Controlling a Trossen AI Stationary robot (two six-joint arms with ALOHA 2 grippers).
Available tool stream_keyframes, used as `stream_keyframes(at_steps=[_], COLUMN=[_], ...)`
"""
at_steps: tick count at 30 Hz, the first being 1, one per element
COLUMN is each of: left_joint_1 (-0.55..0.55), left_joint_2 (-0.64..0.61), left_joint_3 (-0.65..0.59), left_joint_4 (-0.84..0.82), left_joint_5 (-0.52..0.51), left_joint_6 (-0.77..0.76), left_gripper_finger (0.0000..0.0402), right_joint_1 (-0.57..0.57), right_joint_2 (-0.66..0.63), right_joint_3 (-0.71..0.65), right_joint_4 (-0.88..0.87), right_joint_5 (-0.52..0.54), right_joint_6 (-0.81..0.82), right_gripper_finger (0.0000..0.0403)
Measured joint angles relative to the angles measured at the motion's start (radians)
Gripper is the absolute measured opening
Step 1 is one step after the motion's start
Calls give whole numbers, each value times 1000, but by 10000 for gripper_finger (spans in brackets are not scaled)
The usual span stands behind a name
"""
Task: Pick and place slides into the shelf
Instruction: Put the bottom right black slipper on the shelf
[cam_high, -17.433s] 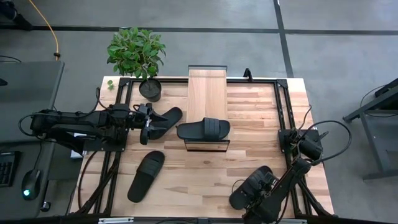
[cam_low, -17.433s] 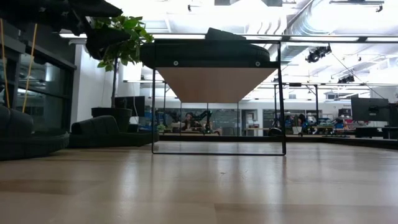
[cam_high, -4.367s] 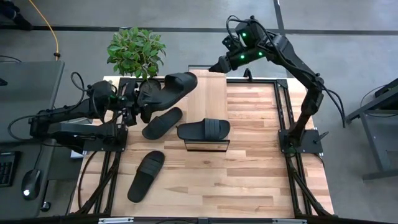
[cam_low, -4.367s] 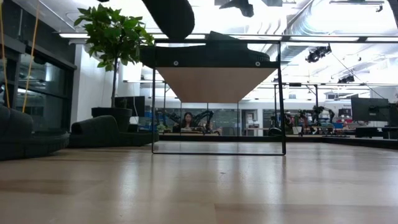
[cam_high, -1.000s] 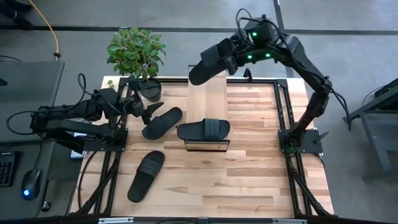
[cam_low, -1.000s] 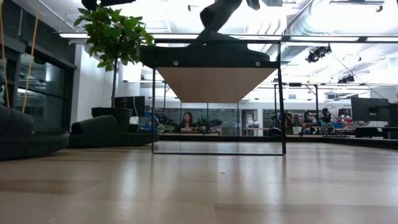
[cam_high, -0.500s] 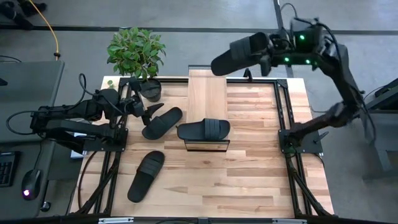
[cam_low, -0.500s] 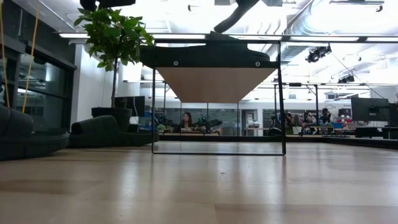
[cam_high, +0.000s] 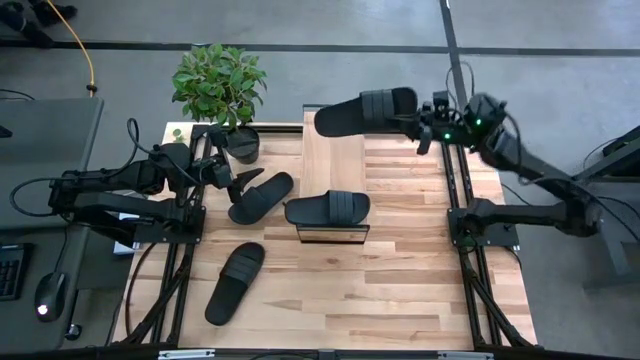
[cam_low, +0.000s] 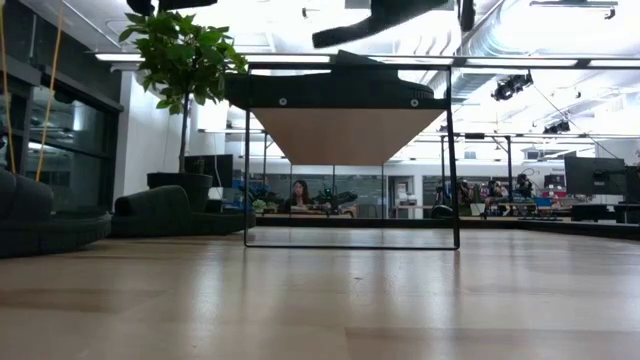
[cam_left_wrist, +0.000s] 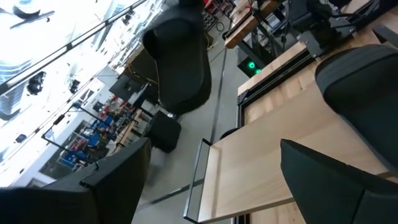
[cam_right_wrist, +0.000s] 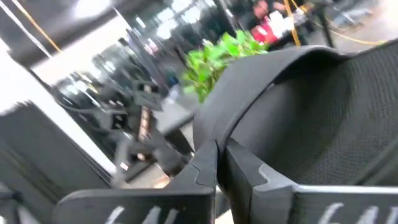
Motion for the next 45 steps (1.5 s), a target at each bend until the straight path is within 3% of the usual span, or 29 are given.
stream_keyframes(at_steps=[6, 11, 21, 31, 45], left_joint_1=[0, 0, 0, 0, 0], left_joint_2=[0, 0, 12, 55, 88], left_joint_3=[0, 0, 0, -1, 0], left_joint_4=[0, 1, 2, 9, 61], left_joint_5=[2, 31, 36, 52, 52], left_joint_6=[-15, -56, -105, -112, -106], left_gripper_finger=[337, 337, 337, 337, 337], right_joint_1=[1, 28, 159, 266, 282], right_joint_2=[-30, -28, -28, 14, 265], right_joint_3=[-302, -449, -643, -687, -686], right_joint_4=[444, 635, 867, 927, 1148], right_joint_5=[-41, -5, 182, 300, 275], right_joint_6=[167, 230, 225, 190, 225], right_gripper_finger=[0, 0, 0, 0, 0])
